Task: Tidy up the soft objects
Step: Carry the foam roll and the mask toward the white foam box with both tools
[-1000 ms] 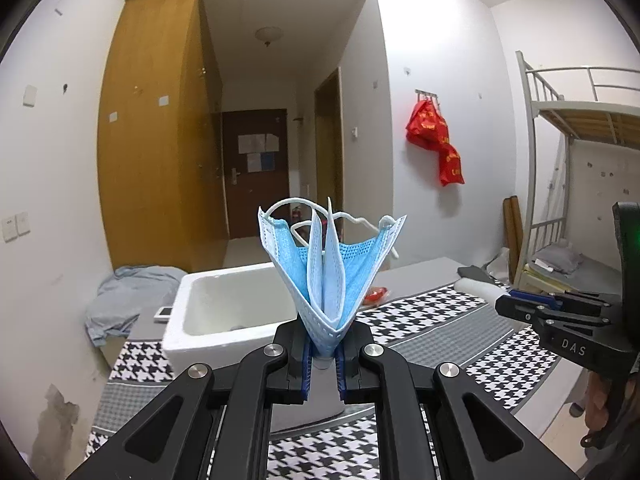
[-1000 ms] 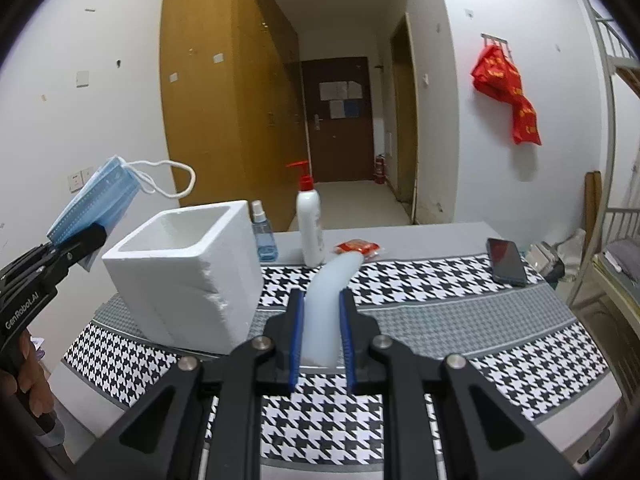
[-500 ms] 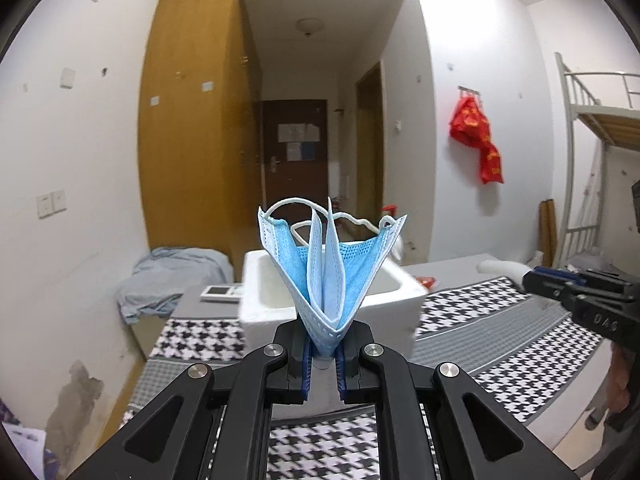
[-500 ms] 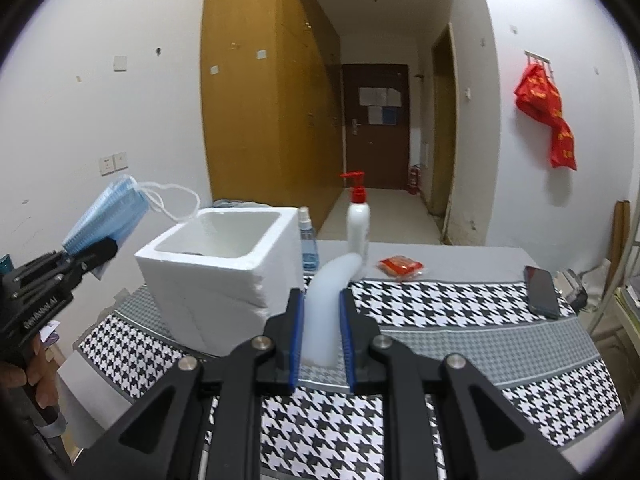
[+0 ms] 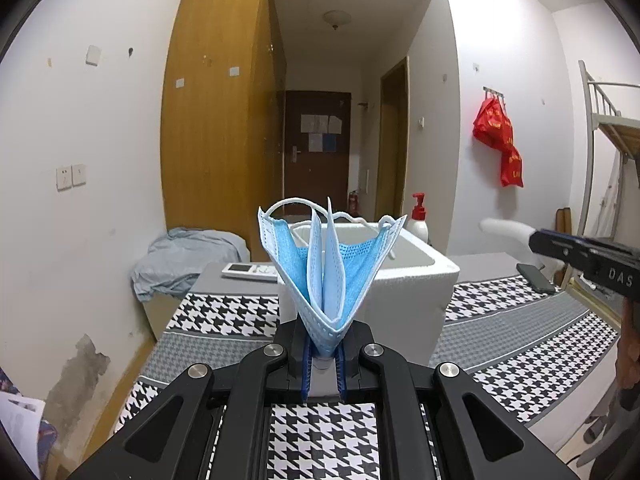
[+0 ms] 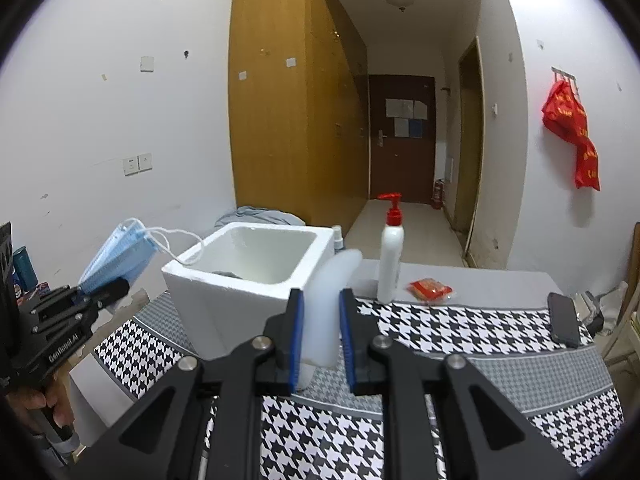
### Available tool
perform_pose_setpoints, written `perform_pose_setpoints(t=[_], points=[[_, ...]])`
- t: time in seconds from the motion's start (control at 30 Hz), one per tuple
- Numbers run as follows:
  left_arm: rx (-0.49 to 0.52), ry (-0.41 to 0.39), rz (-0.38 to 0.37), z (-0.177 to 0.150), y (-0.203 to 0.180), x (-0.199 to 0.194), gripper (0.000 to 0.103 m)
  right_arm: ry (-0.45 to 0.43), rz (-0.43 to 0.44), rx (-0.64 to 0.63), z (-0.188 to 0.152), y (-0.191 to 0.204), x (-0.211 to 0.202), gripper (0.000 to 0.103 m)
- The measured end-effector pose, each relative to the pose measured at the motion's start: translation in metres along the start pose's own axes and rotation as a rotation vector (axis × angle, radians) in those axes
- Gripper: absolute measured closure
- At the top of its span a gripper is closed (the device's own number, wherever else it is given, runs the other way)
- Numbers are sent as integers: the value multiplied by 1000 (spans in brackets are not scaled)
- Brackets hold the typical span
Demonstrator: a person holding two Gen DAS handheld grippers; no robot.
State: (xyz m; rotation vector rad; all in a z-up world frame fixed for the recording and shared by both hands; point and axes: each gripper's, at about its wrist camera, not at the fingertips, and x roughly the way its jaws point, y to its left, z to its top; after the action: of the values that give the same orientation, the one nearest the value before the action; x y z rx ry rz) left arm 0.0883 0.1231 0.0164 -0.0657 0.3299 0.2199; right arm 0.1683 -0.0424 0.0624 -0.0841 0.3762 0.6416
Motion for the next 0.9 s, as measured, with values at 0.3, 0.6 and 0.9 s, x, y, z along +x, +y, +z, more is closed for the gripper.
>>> perform_pose_setpoints(t=[0.3, 0.6, 0.9], points=[[-7, 13, 14, -2, 13, 3, 93, 13, 66, -35, 11, 20, 23, 82], [-26, 11, 41, 2, 26, 8, 93, 41, 111, -30, 22, 32, 53, 82], [-23, 4, 44, 4, 26, 11, 93, 65, 103, -35, 30, 44, 75, 82]])
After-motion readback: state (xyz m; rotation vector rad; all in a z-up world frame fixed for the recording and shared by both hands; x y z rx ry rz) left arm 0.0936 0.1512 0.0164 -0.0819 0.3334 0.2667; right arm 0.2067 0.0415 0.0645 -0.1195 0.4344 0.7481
